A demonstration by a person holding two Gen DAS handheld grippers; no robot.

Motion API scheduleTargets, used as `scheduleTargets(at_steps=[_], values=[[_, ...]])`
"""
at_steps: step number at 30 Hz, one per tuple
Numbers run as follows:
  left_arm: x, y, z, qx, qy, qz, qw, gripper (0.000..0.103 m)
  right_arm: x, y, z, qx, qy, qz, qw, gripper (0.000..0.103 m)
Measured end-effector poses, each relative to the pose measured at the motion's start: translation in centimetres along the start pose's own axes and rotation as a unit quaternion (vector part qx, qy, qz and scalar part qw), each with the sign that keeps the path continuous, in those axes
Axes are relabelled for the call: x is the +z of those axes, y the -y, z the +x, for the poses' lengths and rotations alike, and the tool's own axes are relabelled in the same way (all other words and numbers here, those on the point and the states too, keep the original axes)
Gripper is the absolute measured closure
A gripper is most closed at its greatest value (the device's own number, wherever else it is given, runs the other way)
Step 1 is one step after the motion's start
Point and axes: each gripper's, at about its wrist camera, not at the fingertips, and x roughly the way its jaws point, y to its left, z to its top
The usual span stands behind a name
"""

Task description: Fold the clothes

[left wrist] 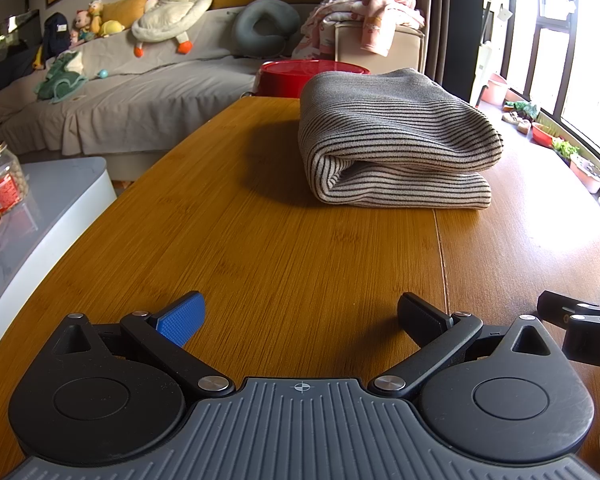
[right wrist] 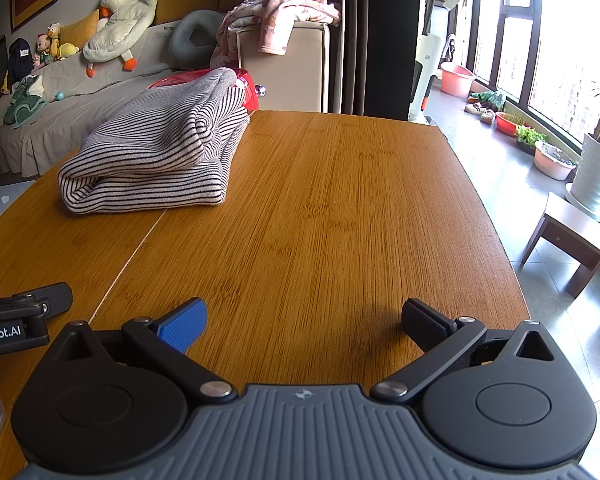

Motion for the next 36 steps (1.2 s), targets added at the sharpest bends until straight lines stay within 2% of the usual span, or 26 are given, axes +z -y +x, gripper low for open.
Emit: scheduleTargets(at_steps=[36], values=[[-0.02,-0.19,-0.15,-0.005,0.002,-0.005,1.0000,0.000,-0.07,0.04,-0.11,-0.004,0.000,0.002,1.000,0.000]])
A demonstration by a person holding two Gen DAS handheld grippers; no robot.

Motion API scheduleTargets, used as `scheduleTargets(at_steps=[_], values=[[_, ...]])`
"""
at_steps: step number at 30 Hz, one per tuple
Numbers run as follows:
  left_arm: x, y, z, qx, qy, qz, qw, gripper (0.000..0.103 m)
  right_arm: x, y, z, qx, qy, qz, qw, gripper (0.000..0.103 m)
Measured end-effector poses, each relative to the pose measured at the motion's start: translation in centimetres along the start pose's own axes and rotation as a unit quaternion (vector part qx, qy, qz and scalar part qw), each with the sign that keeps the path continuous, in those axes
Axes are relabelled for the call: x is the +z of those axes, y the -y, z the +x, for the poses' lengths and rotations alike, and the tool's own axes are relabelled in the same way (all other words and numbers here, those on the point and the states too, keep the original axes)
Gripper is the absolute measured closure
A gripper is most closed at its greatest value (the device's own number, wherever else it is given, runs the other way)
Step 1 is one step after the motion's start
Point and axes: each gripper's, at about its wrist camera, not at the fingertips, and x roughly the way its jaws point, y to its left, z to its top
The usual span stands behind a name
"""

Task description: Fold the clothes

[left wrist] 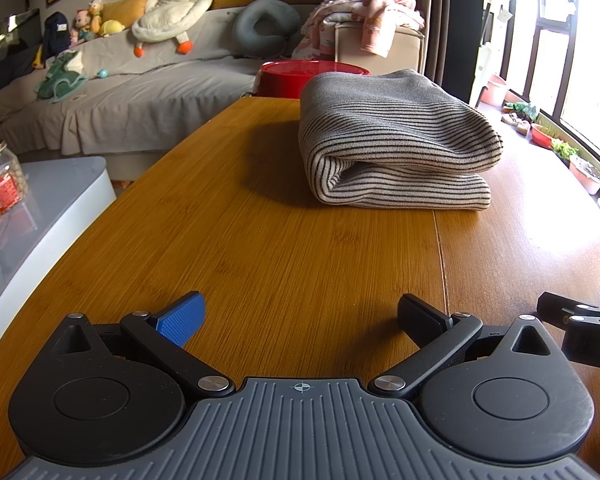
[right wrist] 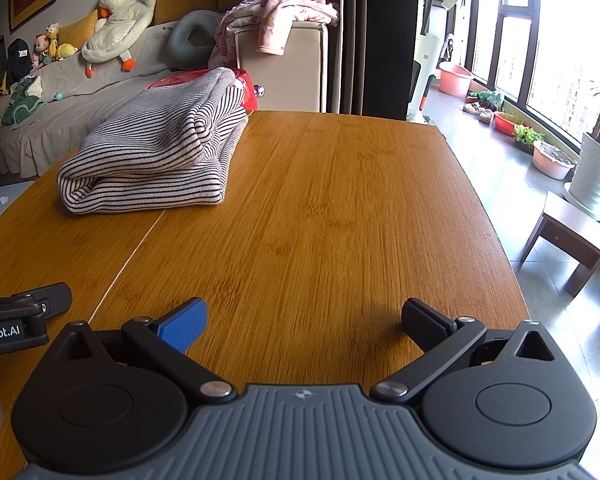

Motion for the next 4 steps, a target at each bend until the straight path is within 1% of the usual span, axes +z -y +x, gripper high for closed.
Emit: scheduleTargets(at_steps=[2,4], values=[[0.03,-0.28,-0.14,-0.013,0.003,-0.005,0.9999,0.000,-0.09,-0.02,-0.14,-0.004,0.001,0.003,1.000,0.000],[0.35,-0.89,-0.43,-0.044,0.008,-0.011,0.9989,0.000,-0.21,-0.12,-0.29,-0.011,0.001,0.007,1.000,0.000]])
